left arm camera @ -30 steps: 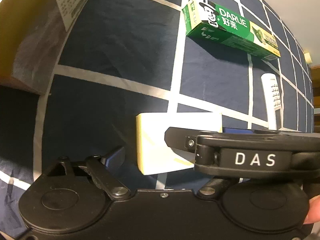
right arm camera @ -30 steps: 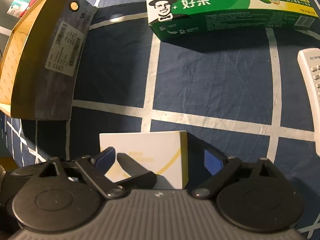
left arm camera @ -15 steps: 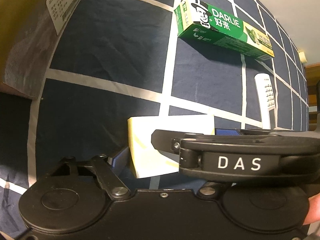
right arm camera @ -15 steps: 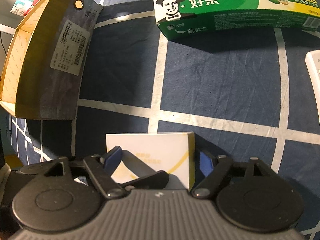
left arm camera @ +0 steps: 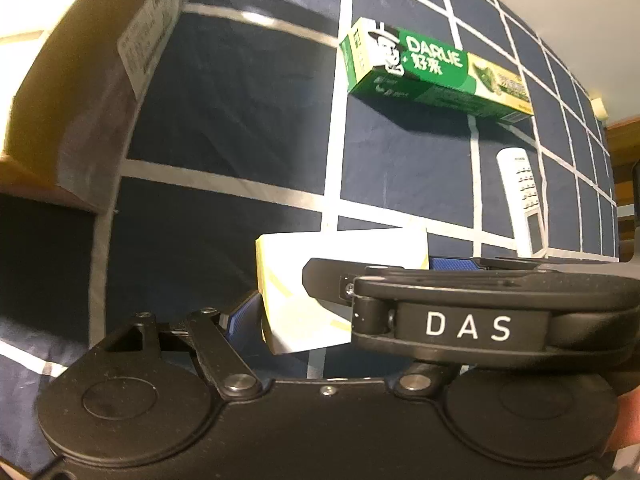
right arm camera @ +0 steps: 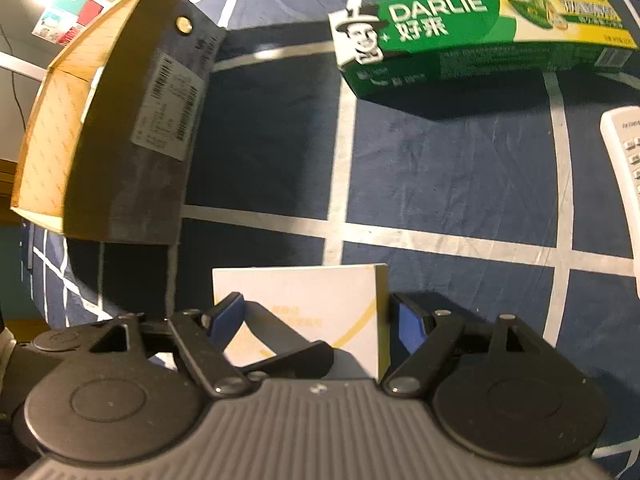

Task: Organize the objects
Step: 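Lift the held white box toward the yellow box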

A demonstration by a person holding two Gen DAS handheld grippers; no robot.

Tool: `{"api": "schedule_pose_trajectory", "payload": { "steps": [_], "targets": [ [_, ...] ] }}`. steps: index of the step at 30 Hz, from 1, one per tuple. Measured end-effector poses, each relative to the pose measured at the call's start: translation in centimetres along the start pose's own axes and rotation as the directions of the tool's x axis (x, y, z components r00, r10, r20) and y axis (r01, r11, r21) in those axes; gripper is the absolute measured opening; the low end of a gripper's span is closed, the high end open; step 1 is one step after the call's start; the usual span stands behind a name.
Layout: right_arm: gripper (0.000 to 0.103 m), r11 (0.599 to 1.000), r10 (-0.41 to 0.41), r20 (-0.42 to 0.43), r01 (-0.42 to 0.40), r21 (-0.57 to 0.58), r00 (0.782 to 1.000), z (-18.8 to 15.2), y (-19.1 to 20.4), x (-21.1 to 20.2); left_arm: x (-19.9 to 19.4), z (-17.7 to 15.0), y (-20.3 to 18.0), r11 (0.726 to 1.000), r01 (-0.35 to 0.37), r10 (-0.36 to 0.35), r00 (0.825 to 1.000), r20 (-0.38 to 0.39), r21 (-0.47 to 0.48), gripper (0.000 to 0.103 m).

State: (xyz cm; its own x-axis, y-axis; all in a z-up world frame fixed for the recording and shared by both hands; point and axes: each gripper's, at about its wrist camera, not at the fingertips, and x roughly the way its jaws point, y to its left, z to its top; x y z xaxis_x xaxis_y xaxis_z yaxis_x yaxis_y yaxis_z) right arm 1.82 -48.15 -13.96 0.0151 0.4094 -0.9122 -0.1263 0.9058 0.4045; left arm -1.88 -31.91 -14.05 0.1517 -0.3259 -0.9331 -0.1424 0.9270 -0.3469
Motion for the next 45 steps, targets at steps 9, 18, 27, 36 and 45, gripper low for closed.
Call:
{"api": "schedule_pose_trajectory", "payload": {
  "steps": [9,18,27,36,45],
  "targets": [
    [0.078,1.000,0.029,0.061,-0.029,-0.013,0.998,0.1,2.9,-3.1,-4.6,0.3,-0.1,0.999,-0.025,0.023,0.998,0.055,0.037,0.071],
    [0.078,0.999,0.047,0.147,-0.047,-0.002,0.988,1.1,7.1,-6.2,-9.7,2.4,0.7,0.993,-0.044,0.032,0.994,0.105,0.110,0.071],
    [0.078,0.999,0.039,0.232,-0.046,0.023,0.972,2.6,12.2,-7.3,-13.7,5.5,3.5,0.981,-0.045,0.019,0.991,0.136,0.189,0.070],
    [0.078,0.997,0.039,0.272,-0.055,0.052,0.962,4.4,17.8,-5.3,-16.2,8.6,8.5,0.970,-0.054,0.021,0.990,0.139,0.237,0.070],
    [0.078,0.996,0.046,0.259,-0.064,0.060,0.965,6.0,22.4,-1.9,-16.8,10.9,13.9,0.971,-0.060,0.034,0.993,0.115,0.233,0.070]
  ]
}}
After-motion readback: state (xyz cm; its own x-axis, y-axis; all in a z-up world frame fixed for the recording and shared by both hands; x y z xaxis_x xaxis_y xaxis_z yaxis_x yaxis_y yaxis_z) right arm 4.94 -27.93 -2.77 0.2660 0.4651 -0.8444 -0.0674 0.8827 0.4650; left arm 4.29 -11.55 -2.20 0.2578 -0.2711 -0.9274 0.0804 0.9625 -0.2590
